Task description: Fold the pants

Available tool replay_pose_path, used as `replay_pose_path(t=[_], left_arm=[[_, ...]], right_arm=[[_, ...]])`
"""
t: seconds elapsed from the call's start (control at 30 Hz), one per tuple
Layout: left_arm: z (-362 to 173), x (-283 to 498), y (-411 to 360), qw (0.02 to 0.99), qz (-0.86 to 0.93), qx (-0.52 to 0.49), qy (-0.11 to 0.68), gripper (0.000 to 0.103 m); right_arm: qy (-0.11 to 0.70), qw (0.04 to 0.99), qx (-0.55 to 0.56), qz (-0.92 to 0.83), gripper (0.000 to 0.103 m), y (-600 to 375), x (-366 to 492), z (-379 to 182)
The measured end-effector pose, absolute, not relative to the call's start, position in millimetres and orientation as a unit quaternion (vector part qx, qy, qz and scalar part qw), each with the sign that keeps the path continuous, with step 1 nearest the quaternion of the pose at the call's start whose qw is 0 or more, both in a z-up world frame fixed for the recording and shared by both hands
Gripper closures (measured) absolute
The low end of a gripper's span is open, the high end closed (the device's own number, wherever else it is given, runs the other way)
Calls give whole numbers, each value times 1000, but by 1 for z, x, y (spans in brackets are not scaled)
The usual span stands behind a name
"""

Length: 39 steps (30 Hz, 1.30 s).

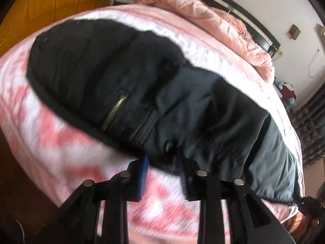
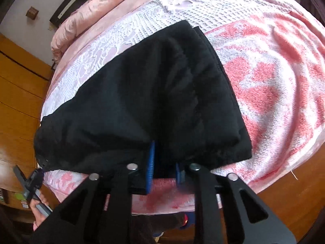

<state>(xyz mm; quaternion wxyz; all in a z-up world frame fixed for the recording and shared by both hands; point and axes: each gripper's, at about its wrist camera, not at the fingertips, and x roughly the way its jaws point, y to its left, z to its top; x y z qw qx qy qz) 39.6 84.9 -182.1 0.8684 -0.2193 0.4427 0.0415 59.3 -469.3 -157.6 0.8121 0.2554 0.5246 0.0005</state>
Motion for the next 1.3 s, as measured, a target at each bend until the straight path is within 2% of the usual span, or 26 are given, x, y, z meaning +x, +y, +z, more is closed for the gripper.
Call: replay_pose_path(t=[0.03, 0.1, 0.2, 0.3, 0.4, 0.57, 0.67, 0.8, 0.9, 0.97, 1.0, 1.1, 1.17, 1.2, 1.23, 1.3], left_arm=[[-181, 34, 86, 868, 44, -217, 444, 70], [-174, 24, 91, 871, 58, -208, 442, 61], [-152, 16, 106, 886, 71, -198, 414, 58], [-126, 29, 110, 903, 68, -172, 387, 56], [-120, 55, 110, 904, 65, -167, 387, 46], [-142, 82, 115, 894, 80, -147, 416, 46], [-156, 79, 125, 890, 86, -153, 421, 45], [-166, 69, 133, 891, 87, -152, 420, 38], [-172, 61, 138, 891, 84, -152, 419, 37], [-174, 58, 141, 892, 82, -156, 417, 37], [-175, 57, 141, 892, 82, -157, 416, 36], [-178, 55, 140, 894, 82, -153, 414, 35], [-180, 55, 140, 894, 80, -151, 414, 34], [-181, 56, 140, 894, 79, -152, 414, 33], [-181, 56, 140, 894, 79, -154, 414, 33], [-183, 57, 141, 894, 78, -155, 414, 33]], right_arm=[[522, 812, 259, -9, 72, -474, 56, -153], [523, 807, 273, -34, 61, -484, 50, -148], [503, 804, 300, -99, 58, -509, 38, -131], [473, 836, 254, -111, 58, -499, 45, -101], [467, 860, 205, -10, 58, -441, 88, -72], [479, 860, 89, 150, 58, -297, 169, -54], [499, 833, 23, 238, 58, -198, 221, -61], [537, 781, -8, 320, 58, -96, 268, -81], [567, 744, -32, 352, 59, -28, 297, -101], [580, 733, -49, 351, 53, 8, 311, -112], [586, 731, -61, 346, 46, 23, 320, -119], [595, 724, -96, 335, 43, 41, 321, -135], [603, 716, -133, 326, 57, 54, 321, -149], [605, 711, -151, 325, 69, 59, 320, -153], [597, 714, -173, 323, 85, 62, 315, -156], [584, 715, -192, 332, 98, 65, 312, -153]])
